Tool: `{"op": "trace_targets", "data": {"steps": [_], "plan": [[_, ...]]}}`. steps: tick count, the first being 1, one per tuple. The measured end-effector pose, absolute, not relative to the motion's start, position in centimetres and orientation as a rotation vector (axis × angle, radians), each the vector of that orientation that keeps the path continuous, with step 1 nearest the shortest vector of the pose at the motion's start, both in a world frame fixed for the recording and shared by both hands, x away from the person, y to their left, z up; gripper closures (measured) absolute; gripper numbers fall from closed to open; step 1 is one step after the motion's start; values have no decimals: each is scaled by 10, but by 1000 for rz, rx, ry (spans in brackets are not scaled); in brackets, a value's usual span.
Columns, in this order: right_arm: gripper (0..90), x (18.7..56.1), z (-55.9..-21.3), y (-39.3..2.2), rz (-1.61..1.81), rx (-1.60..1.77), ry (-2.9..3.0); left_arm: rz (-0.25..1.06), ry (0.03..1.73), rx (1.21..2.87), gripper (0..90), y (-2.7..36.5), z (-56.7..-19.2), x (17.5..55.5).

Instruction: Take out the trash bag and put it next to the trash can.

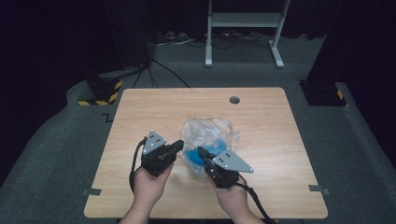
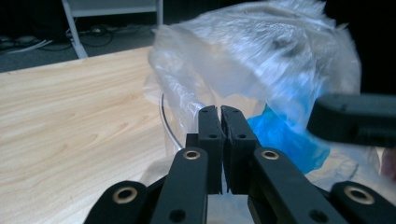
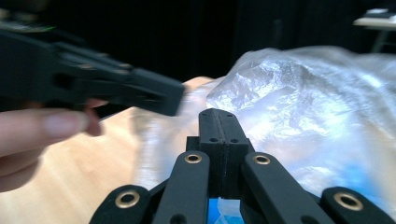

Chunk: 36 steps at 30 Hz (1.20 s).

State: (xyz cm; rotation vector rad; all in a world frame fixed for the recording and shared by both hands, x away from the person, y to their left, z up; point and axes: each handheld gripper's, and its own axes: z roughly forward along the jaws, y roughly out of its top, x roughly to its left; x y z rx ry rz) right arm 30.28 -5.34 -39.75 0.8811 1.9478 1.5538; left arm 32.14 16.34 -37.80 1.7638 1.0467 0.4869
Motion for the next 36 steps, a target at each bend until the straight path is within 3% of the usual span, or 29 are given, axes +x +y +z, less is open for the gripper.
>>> {"op": "trace_targets", "data": {"steps": [8,13,15,19,22,24,25,27,32,33,36], "plan": [[900,297,-400,-24,1547,796,2070,484,1051,1760,848,169,-378,316],[900,299,-405,-18,1515,778,2088,473,1074,1689,785,185,-371,313],[900,301,-407,-19,1506,781,2093,472,1066,1657,712,189,-367,311],[900,302,-409,-18,1493,779,2094,433,1084,1647,405,184,-372,317],[900,301,-410,-18,1490,777,2094,371,1118,1658,312,179,-383,325],[900,300,-411,-18,1487,769,2099,297,1147,1661,323,178,-394,333],[900,299,-412,-17,1481,760,2109,196,1164,1634,400,182,-401,339],[900,298,-413,-17,1476,751,2105,183,1151,1635,529,184,-402,339],[838,297,-411,-19,1491,749,2101,246,1142,1655,693,182,-398,335],[785,296,-408,-22,1509,756,2091,273,1130,1669,719,182,-396,334],[746,293,-400,-30,1530,763,2062,295,1122,1688,762,180,-394,333]]}}
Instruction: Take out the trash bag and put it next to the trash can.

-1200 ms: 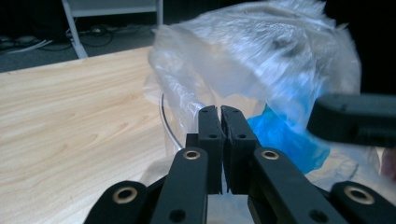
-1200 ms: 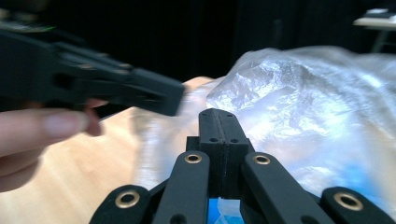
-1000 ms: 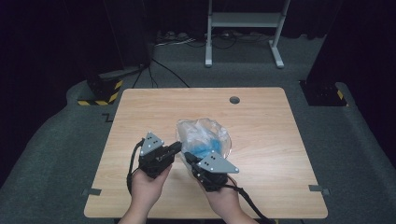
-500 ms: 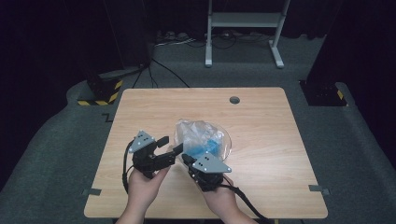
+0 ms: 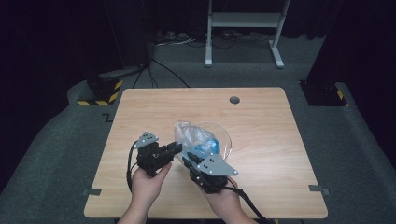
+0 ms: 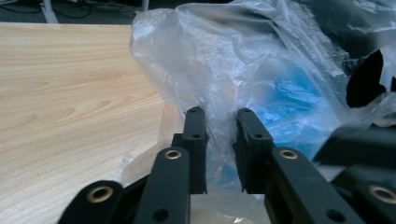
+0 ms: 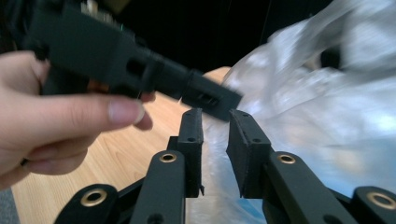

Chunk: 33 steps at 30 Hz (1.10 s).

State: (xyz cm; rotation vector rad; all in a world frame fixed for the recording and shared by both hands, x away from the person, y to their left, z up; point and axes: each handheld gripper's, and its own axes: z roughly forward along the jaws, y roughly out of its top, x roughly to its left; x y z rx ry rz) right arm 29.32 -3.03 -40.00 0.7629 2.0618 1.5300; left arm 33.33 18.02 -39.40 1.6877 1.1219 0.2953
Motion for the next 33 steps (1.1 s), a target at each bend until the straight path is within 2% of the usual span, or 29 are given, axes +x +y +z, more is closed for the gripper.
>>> {"op": "trace_targets", "data": {"steps": [5,8,16,17,20,21,28,33], "plan": [[713,290,-380,-54,1557,764,2024,317,1126,1683,845,182,-395,335],[701,287,-373,-73,1550,776,1997,317,1126,1673,864,183,-396,336],[637,290,-380,-129,1476,878,1903,326,1115,1662,882,183,-394,335],[620,300,-393,-145,1446,956,1882,332,1108,1660,883,183,-392,334],[597,310,-403,-153,1403,1001,1898,333,1097,1651,883,182,-389,333],[574,321,-419,-161,1332,1046,1900,341,1082,1649,883,182,-388,332],[483,357,-474,-177,1120,1172,2002,368,1044,1620,884,186,-380,328],[437,374,-497,-186,1029,1287,2063,422,985,1589,886,190,-372,321]]}}
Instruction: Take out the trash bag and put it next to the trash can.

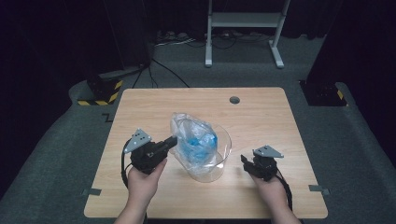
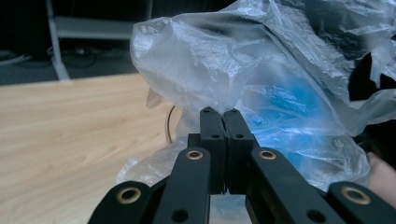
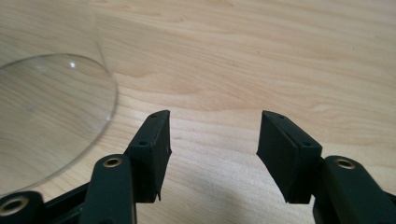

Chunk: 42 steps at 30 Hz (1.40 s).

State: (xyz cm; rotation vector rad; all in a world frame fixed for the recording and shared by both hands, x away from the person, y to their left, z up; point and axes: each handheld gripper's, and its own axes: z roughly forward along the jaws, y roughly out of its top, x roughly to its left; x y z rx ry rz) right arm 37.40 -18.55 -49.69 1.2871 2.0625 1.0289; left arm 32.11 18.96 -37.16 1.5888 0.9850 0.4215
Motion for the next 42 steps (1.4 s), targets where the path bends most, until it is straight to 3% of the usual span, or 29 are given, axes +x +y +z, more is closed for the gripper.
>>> {"op": "trace_targets", "data": {"steps": [18,42], "plan": [[367,377,-509,-186,1015,1345,2106,501,855,1443,887,205,-330,295],[313,386,-517,-176,954,1362,2184,566,992,1385,888,258,-334,297]]}}
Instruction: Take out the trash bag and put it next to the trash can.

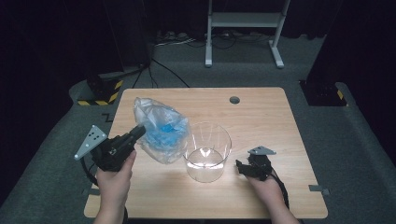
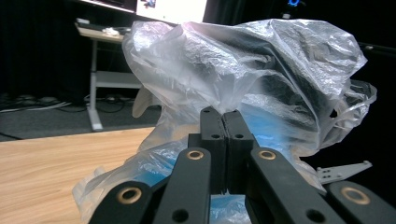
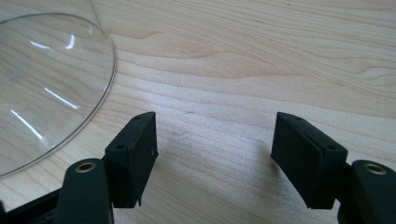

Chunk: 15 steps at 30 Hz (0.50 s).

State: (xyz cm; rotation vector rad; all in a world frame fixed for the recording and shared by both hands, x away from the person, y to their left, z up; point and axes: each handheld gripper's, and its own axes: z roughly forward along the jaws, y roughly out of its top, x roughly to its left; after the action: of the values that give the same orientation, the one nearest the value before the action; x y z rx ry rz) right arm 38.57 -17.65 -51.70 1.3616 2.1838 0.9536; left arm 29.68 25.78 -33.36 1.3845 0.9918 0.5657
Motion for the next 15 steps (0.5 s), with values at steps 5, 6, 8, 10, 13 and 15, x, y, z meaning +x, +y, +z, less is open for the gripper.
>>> {"op": "trace_targets", "data": {"steps": [5,6,8,10,13,15], "plan": [[313,386,-518,-175,934,1354,2194,595,1029,1390,888,266,-338,299],[311,386,-519,-175,927,1344,2198,597,1039,1392,888,269,-340,301],[308,386,-519,-175,917,1346,2201,594,1059,1389,888,274,-343,303],[306,386,-519,-175,913,1347,2199,588,1085,1381,888,281,-349,307],[304,386,-519,-175,913,1344,2200,583,1102,1380,888,284,-353,309],[301,386,-520,-174,913,1342,2200,579,1121,1382,888,288,-357,312]]}}
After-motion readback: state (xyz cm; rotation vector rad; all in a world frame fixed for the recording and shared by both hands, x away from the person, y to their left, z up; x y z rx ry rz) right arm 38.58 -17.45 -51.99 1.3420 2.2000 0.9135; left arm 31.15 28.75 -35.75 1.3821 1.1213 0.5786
